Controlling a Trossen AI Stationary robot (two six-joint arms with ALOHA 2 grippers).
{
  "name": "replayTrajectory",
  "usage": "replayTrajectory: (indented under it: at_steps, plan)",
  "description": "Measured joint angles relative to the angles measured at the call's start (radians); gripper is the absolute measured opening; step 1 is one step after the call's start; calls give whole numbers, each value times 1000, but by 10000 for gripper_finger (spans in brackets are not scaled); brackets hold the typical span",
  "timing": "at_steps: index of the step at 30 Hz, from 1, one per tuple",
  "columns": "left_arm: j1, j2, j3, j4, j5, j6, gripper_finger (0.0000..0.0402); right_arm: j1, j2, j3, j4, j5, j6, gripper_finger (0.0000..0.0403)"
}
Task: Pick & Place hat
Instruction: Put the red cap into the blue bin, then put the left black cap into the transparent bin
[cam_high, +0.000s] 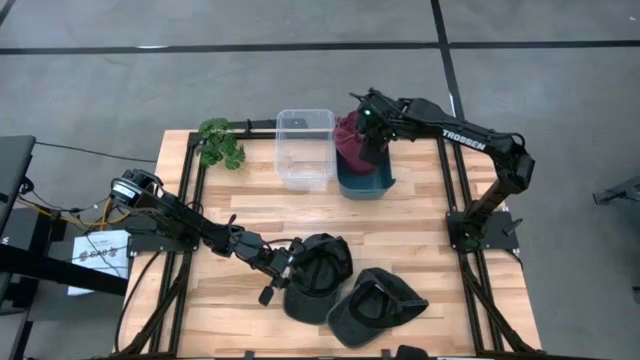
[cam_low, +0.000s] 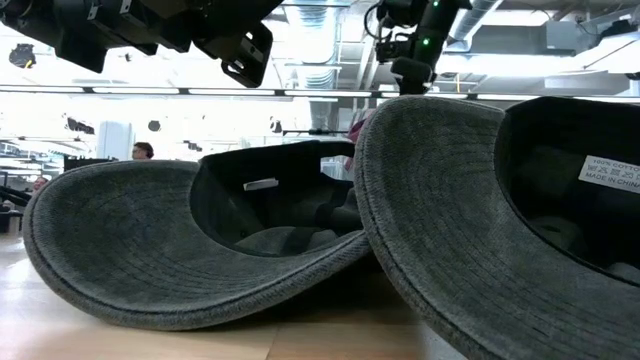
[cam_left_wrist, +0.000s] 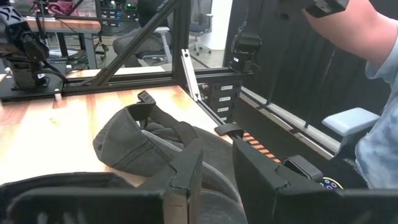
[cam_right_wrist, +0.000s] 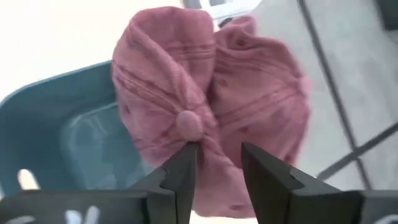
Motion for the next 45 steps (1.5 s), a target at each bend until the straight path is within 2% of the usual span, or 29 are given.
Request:
replayTrajectory:
  at_steps: [7, 11, 13, 15, 18, 22, 26, 32, 35, 37, 40, 45]
  plan:
    - [0, 0, 0, 0, 0, 2, 88, 9, -54, 0, -23, 15, 18, 127]
    - [0, 0, 0, -1, 0, 2, 88, 38, -114, 0, -138, 11, 81, 122]
    - [0, 0, -1, -7, 0, -5, 88, 63, -155, 0, -221, -28, 141, 120]
    - [-5, 0, -3, -10, -1, -28, 88, 94, -192, 0, -298, -117, 218, 119]
    - [-9, -13, -3, -25, 10, -60, 88, 171, -250, 0, -323, -258, 354, 119]
    - [-18, -60, -3, -64, 11, -68, 88, 352, -307, 0, -312, -257, 495, 119]
    - [-43, -97, -3, -74, 10, -47, 88, 587, -334, 0, -312, -113, 646, 118]
    - [-112, -119, -3, -84, 11, 65, 88, 971, -298, -33, -288, 288, 950, 118]
    - [-117, -155, -3, -75, -1, 104, 88, 1117, -258, -113, -220, 458, 1068, 118]
    - [-110, -192, -3, -75, -4, 66, 88, 1186, -223, -177, -153, 547, 1142, 118]
    - [-109, -250, -3, -118, 6, -40, 88, 1255, -159, -267, -59, 625, 1241, 118]
    - [-125, -312, -2, -268, 7, -69, 88, 1318, -20, -354, 99, 658, 1381, 118]
